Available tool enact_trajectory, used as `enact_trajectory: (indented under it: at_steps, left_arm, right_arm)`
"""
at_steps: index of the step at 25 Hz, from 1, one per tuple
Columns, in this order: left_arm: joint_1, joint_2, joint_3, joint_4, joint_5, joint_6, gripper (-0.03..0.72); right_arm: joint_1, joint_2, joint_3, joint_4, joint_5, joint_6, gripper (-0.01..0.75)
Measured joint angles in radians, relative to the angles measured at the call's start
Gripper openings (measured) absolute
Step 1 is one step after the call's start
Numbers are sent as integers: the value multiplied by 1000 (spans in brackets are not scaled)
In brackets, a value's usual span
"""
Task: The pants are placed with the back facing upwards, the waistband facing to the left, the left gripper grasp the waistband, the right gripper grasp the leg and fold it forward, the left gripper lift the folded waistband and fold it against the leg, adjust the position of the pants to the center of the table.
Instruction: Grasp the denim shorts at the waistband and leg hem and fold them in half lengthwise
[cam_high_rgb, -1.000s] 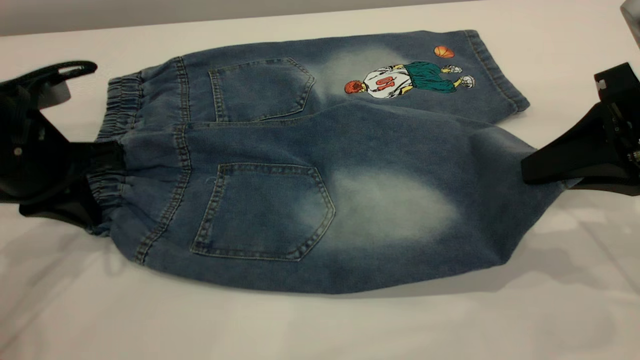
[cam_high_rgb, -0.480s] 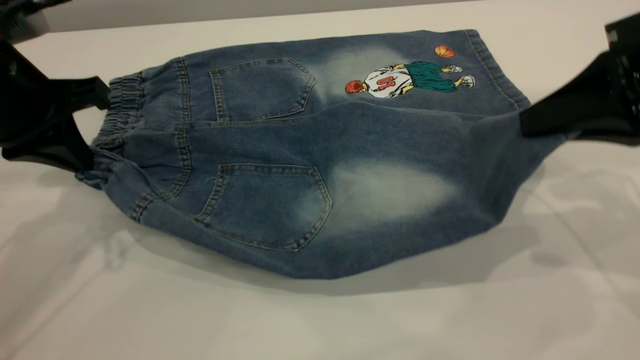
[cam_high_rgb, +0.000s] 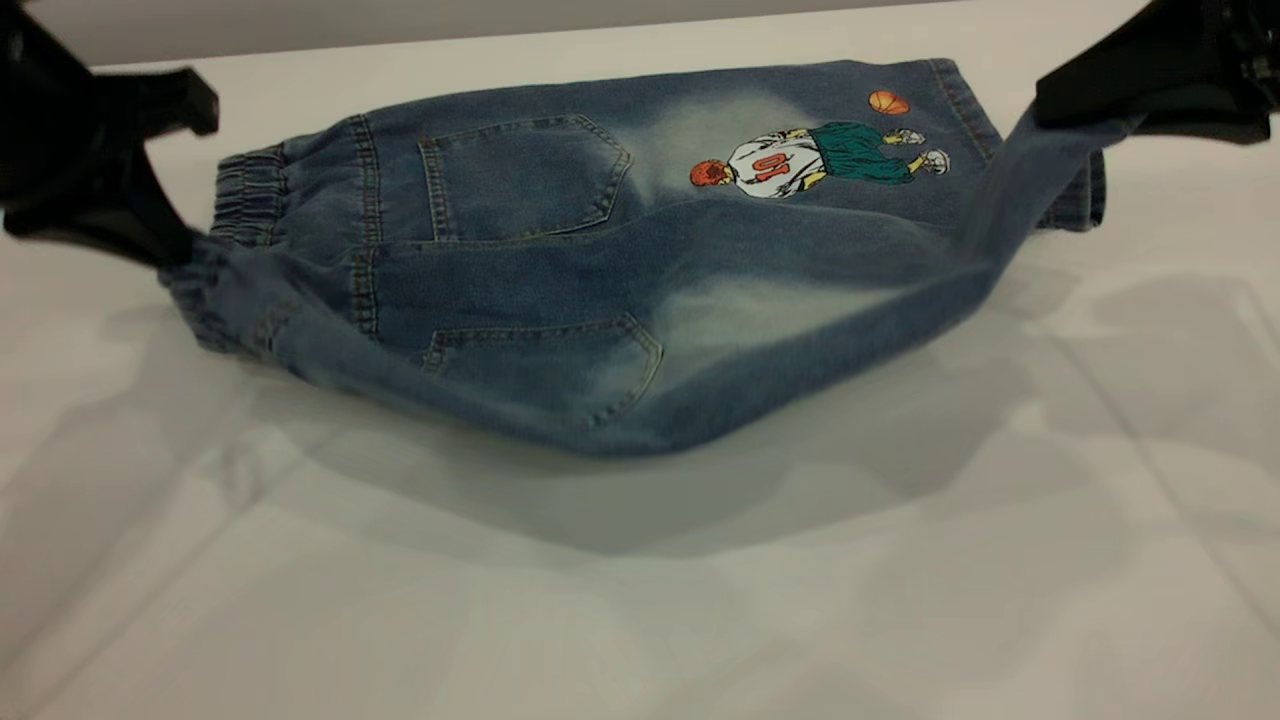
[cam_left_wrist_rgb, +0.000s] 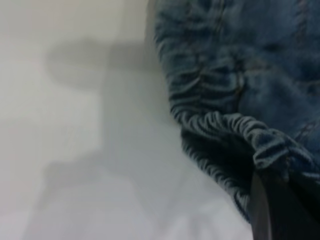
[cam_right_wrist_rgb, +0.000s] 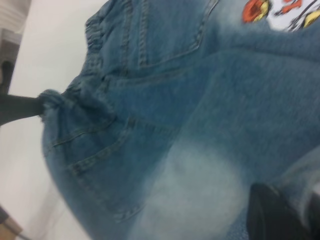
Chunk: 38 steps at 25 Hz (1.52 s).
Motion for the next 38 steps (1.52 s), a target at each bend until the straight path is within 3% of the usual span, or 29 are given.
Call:
enact_trajectory:
  at_steps: [8,23,38]
  left_arm:
    - [0,1,-121,1,55,17,40]
    - [0,136,-307,-1,87,20,40]
    - [0,335,-630,4,200,50,40]
  right_arm:
    - [0,18,-90,-1,-59,26,13]
    - [0,194,-311,-98,-51,125,13]
    - [-1,338,-520,-181,-81,211,13]
